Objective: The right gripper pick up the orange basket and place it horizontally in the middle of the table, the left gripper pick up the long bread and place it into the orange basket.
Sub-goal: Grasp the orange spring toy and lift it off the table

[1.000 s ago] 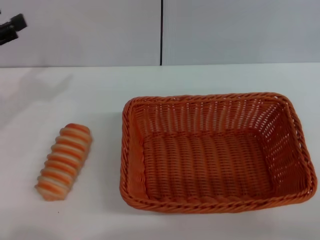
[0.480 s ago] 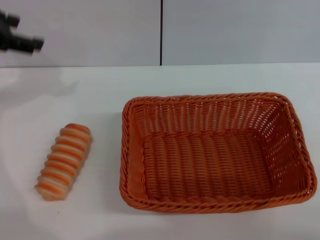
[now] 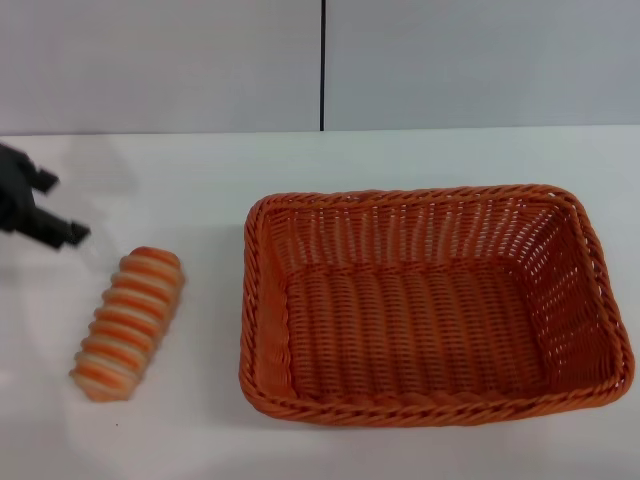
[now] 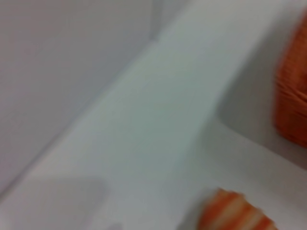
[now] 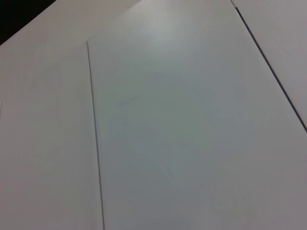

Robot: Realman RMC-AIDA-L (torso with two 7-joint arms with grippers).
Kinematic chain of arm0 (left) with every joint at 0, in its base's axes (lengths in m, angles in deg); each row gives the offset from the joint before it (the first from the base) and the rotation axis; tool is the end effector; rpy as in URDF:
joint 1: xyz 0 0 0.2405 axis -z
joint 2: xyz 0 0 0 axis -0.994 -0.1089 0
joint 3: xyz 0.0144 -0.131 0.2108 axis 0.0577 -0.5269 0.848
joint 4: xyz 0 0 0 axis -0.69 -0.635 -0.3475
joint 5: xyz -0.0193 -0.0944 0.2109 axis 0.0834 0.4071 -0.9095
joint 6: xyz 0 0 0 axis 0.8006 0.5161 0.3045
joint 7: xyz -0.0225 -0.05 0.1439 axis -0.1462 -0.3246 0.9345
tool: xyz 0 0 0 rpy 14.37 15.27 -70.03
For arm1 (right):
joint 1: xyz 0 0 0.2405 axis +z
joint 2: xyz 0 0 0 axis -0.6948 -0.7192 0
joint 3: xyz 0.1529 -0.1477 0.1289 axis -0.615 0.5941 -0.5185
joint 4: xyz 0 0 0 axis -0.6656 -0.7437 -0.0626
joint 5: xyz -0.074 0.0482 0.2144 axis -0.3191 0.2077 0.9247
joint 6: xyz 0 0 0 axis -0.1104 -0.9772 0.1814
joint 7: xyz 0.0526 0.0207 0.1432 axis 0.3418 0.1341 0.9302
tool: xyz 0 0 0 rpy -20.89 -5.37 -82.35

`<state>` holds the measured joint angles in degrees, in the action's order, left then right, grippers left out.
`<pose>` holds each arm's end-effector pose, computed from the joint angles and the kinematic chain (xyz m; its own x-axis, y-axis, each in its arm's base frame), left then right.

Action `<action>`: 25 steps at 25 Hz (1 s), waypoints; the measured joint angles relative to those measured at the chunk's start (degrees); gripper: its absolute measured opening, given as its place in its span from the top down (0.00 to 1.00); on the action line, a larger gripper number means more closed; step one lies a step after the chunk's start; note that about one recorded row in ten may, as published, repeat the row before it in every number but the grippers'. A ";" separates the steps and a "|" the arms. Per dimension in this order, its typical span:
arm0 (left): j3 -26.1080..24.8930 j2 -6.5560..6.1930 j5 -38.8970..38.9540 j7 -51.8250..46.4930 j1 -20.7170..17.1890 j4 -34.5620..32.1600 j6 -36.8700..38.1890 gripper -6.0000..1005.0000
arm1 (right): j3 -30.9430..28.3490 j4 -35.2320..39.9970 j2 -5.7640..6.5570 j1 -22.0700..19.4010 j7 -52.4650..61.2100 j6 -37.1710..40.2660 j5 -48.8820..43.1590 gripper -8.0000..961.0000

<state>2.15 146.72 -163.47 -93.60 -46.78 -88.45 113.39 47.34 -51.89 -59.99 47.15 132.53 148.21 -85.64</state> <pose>-0.2348 0.3665 0.1264 0.8335 0.5185 -0.1906 0.4206 -0.8193 -0.3897 0.3293 0.2151 0.1137 0.2841 0.3933 -0.8744 -0.6991 -0.5392 -0.4696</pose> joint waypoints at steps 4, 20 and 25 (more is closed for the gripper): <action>0.08 0.48 0.28 2.98 -0.48 2.61 0.51 0.21 | 0.11 0.00 0.02 0.49 0.15 -0.02 -0.43 0.34; 3.16 3.15 0.96 9.09 -3.04 11.42 -8.95 0.32 | 0.08 -0.62 -0.06 0.06 1.70 0.42 -1.75 0.34; 5.74 3.35 1.05 8.32 -3.68 13.02 -11.36 0.32 | 0.05 -0.64 -0.05 0.03 1.91 0.55 -1.75 0.34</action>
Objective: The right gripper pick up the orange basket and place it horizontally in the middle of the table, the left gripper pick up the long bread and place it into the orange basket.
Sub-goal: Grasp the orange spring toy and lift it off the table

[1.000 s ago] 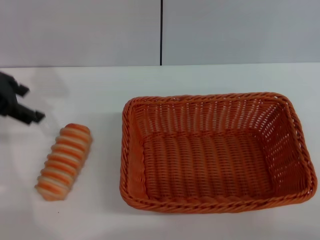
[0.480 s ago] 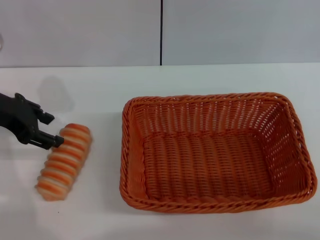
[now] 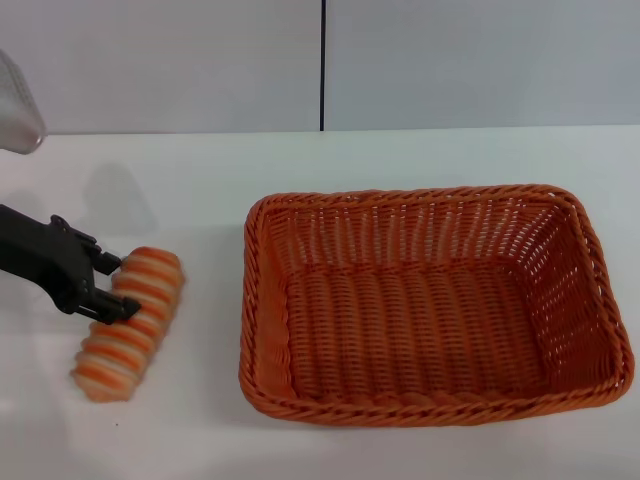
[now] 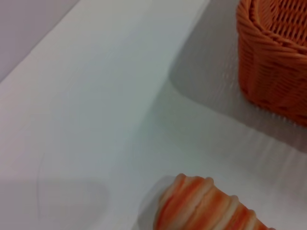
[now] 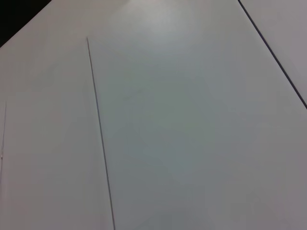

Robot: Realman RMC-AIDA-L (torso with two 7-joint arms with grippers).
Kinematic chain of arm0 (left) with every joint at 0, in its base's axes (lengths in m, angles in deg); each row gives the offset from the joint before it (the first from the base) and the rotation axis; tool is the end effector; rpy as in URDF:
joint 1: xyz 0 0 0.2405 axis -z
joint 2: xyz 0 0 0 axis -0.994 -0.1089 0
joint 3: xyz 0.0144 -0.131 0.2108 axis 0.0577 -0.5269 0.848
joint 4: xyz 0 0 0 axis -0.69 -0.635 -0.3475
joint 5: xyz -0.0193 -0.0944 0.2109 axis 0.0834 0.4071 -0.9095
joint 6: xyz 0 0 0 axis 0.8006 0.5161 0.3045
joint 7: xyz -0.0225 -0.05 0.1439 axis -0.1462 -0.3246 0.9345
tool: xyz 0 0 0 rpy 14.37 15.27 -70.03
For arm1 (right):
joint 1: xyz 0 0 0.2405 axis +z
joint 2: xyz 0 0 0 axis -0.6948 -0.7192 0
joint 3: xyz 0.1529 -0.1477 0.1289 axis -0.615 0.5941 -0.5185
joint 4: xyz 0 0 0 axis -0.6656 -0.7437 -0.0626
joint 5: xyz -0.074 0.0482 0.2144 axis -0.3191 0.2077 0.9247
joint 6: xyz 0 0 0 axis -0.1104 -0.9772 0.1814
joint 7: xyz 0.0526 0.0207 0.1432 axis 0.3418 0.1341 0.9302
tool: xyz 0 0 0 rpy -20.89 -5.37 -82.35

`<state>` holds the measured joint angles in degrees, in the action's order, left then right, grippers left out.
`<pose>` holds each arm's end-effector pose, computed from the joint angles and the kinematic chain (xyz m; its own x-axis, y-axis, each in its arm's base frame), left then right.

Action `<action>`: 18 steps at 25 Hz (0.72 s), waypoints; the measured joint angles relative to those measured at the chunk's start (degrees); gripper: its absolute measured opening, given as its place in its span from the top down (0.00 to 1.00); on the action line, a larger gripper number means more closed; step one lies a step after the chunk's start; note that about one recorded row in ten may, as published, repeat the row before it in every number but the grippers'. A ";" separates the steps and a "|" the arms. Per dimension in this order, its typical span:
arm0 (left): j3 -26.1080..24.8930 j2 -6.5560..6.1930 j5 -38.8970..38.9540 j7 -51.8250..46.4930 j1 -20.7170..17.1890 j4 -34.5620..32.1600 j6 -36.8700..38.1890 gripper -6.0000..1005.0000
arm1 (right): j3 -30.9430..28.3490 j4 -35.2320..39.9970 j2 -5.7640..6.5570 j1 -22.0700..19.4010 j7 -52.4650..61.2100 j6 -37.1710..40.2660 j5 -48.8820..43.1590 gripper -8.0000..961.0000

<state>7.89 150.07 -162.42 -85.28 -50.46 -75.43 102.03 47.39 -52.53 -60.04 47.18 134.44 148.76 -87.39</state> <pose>-0.2761 0.3584 0.0537 0.8554 0.4640 -0.2302 0.3998 -0.8740 -0.2761 0.3286 0.2136 0.1072 0.2607 0.3487 -0.9003 -0.7028 -0.5708 -0.4246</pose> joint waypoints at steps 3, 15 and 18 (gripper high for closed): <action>0.25 0.02 0.02 -0.40 0.02 0.61 -0.43 0.32 | 0.11 0.01 -0.01 0.09 0.03 -0.04 -0.19 0.34; 1.67 0.31 0.28 -2.33 0.92 3.08 -2.76 0.33 | 0.00 -0.05 0.06 0.35 0.04 -0.48 -0.33 0.34; 1.70 0.24 0.29 -2.38 1.20 3.76 -2.83 0.33 | -0.14 -0.15 0.07 0.38 0.04 -0.54 -0.33 0.34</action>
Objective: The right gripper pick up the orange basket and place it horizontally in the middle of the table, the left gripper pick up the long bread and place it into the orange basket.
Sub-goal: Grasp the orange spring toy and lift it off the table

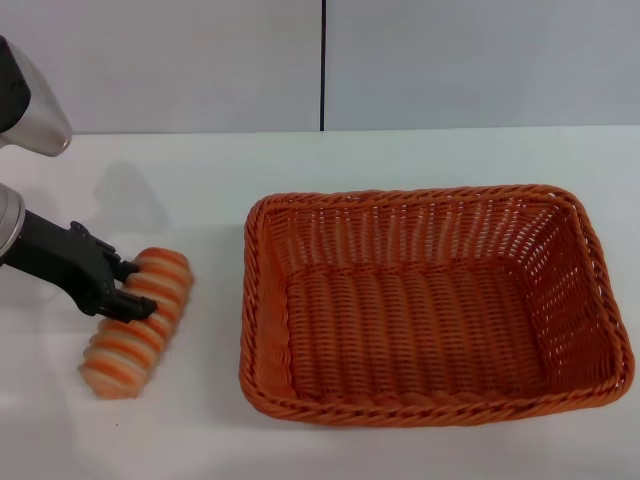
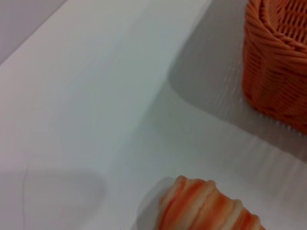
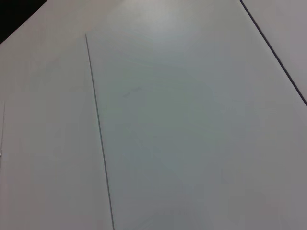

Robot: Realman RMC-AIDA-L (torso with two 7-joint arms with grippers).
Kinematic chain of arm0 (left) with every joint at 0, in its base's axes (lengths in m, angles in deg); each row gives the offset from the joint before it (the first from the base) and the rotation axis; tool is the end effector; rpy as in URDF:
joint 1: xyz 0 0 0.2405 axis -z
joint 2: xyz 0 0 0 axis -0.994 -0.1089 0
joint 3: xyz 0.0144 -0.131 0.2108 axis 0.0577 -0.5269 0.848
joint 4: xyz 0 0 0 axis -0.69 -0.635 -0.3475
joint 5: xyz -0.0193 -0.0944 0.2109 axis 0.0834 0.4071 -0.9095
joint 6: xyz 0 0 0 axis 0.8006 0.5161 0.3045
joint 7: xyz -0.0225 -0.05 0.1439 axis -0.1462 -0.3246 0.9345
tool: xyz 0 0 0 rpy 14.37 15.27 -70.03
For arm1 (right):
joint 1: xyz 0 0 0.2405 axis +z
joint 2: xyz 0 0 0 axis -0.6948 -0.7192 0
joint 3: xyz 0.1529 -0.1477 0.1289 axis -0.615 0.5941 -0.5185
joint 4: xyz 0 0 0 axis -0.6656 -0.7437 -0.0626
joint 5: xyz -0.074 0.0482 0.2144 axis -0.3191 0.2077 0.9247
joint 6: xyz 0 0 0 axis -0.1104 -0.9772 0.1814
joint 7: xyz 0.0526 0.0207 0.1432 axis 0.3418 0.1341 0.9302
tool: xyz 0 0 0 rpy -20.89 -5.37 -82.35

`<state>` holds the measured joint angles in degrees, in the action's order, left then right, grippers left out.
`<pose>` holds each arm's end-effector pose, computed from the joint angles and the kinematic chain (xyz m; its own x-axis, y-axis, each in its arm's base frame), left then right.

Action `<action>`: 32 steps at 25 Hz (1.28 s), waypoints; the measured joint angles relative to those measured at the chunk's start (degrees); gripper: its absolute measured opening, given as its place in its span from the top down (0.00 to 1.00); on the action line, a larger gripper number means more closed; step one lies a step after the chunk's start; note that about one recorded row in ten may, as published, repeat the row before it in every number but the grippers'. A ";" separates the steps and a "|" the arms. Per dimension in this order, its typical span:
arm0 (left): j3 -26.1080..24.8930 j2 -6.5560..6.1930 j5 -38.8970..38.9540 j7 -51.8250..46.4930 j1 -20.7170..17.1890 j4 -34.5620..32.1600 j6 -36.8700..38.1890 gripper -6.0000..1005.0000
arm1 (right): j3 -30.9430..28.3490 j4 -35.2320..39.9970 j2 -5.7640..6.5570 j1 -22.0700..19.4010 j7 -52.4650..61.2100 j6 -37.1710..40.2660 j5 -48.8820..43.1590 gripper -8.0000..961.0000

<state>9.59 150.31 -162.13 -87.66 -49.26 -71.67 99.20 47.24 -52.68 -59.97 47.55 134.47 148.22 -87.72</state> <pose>-0.2754 0.3633 0.0371 0.8417 0.4900 -0.2269 0.4302 -0.8625 -0.2665 0.3289 0.2164 0.1067 0.2633 0.3424 -0.9019 -0.7052 -0.5697 -0.4221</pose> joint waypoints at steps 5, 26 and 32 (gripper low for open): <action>0.06 -0.14 -0.04 -0.80 0.34 0.83 -0.59 0.41 | -0.20 -0.60 0.07 0.14 0.00 -0.05 0.00 0.34; -0.29 -0.22 1.47 -1.94 0.30 0.75 -0.24 0.64 | -0.32 -1.44 0.09 0.29 -0.23 -0.14 0.06 0.34; -0.36 -0.33 2.21 -2.05 -0.09 -0.53 -0.43 0.66 | -0.33 -1.43 0.09 0.27 -0.23 -0.13 0.06 0.34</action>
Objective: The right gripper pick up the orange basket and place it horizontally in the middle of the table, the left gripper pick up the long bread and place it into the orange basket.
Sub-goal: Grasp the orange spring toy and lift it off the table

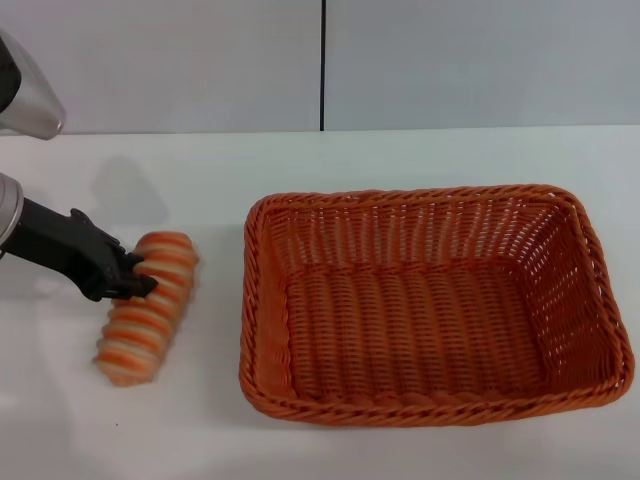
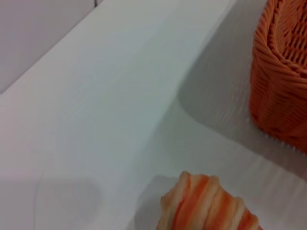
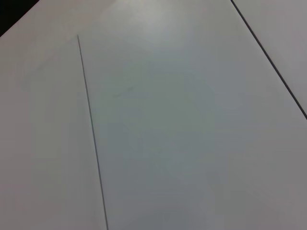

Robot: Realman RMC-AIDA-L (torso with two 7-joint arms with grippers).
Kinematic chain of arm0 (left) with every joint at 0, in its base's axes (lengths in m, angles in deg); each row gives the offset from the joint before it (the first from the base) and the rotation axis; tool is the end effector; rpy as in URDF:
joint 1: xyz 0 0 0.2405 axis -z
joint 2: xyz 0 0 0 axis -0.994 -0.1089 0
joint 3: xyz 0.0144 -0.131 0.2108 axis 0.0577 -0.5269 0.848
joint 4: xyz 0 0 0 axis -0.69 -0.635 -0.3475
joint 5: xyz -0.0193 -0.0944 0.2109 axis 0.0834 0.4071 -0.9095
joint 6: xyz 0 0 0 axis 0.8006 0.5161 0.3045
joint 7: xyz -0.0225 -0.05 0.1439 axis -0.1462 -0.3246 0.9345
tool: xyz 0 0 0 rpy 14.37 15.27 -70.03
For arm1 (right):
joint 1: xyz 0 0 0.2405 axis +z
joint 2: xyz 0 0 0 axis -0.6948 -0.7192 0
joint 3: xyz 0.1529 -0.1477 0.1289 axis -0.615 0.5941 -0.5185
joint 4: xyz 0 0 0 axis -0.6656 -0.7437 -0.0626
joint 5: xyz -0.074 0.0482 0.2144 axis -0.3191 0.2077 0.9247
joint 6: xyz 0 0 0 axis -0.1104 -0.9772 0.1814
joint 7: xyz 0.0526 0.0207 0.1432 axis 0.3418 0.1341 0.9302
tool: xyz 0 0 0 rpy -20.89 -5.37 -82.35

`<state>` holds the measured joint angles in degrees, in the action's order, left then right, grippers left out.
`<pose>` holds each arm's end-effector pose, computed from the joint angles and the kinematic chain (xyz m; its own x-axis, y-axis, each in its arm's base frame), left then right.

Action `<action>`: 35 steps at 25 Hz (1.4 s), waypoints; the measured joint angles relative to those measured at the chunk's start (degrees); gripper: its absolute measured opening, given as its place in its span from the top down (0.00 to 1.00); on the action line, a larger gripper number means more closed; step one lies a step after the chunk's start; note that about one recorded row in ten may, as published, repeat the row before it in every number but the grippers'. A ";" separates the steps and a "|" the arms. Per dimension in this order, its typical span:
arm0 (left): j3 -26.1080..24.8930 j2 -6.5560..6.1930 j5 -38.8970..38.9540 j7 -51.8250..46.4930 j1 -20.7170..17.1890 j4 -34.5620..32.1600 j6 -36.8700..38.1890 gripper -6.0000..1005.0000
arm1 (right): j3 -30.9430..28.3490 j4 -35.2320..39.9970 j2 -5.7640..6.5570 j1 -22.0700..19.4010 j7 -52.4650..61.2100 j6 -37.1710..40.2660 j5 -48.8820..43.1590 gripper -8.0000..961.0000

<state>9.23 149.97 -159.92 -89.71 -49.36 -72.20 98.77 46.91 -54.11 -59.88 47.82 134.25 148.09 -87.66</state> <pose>-0.2709 0.3674 0.0408 0.8387 0.5148 -0.1777 0.4569 -0.8427 -0.2847 0.3316 0.2162 0.1045 0.2560 0.3374 -0.9059 -0.7199 -0.5589 -0.4116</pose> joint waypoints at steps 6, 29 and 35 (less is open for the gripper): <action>0.38 0.06 -0.10 -0.04 -0.03 -0.06 -0.31 0.72 | -0.04 -0.40 0.00 -0.02 -0.16 0.00 0.00 0.34; -1.96 -0.04 1.47 -1.67 0.23 -13.07 1.79 0.84 | -0.15 -0.77 0.09 1.27 -0.21 -0.18 0.35 0.34; -7.74 -1.35 9.30 -0.56 2.72 -18.20 12.44 0.85 | -0.29 -0.76 0.14 1.53 -0.18 -0.20 0.35 0.34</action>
<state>1.49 148.63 -150.61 -90.27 -46.63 -90.40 111.21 46.62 -54.87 -59.74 49.35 134.07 147.89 -87.31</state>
